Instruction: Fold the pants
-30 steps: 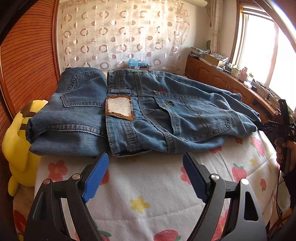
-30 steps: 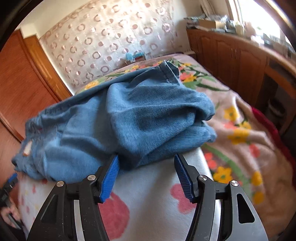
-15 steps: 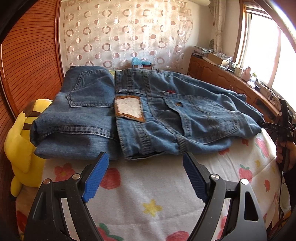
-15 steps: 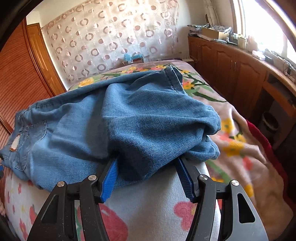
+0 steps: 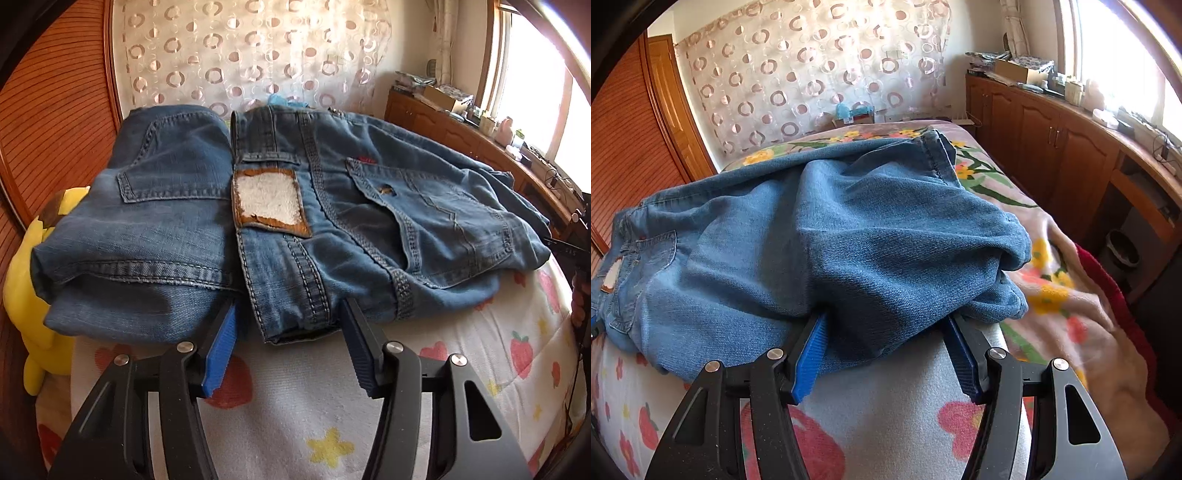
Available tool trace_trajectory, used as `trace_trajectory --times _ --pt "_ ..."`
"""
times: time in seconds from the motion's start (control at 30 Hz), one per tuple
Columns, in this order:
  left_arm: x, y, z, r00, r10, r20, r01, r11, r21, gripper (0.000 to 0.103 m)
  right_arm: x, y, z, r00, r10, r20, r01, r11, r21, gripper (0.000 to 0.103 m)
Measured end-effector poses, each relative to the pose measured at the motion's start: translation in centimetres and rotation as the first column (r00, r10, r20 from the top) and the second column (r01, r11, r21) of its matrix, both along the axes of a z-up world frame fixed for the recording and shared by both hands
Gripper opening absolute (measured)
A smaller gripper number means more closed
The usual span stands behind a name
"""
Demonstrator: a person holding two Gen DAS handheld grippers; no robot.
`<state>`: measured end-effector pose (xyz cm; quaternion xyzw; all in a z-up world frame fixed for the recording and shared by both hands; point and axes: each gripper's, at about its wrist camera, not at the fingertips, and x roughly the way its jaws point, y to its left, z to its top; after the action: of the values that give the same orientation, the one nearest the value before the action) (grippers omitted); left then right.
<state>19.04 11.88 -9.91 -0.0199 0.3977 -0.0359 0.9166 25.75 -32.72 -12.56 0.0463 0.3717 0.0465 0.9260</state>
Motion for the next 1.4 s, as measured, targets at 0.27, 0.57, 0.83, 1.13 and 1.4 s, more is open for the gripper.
trace_trajectory --times 0.27,0.57,0.83,1.13,1.4 --pt "-0.8 -0.4 1.3 0.996 -0.037 0.075 0.037 0.999 -0.004 0.033 0.1 -0.3 0.0 1.0 0.002 0.001 -0.002 1.0 0.0 0.064" --pt "0.5 -0.6 0.8 0.999 -0.03 0.029 0.03 1.0 0.009 0.033 0.2 -0.5 0.0 1.0 0.005 -0.001 -0.005 1.0 -0.022 0.064" --pt "-0.2 -0.7 1.4 0.997 -0.047 0.069 0.046 0.999 0.017 0.019 0.1 -0.6 0.2 1.0 -0.012 0.004 0.012 0.999 -0.037 0.042" --pt "-1.7 -1.1 6.4 0.976 -0.04 0.216 0.029 0.998 0.055 0.016 0.1 -2.1 1.6 0.998 0.053 0.038 -0.054 0.998 0.023 0.004" --pt "-3.2 -0.2 10.3 0.951 -0.003 0.309 -0.01 0.999 0.041 0.015 -2.2 -1.4 7.2 0.98 0.072 0.185 -0.073 0.997 0.001 0.004"
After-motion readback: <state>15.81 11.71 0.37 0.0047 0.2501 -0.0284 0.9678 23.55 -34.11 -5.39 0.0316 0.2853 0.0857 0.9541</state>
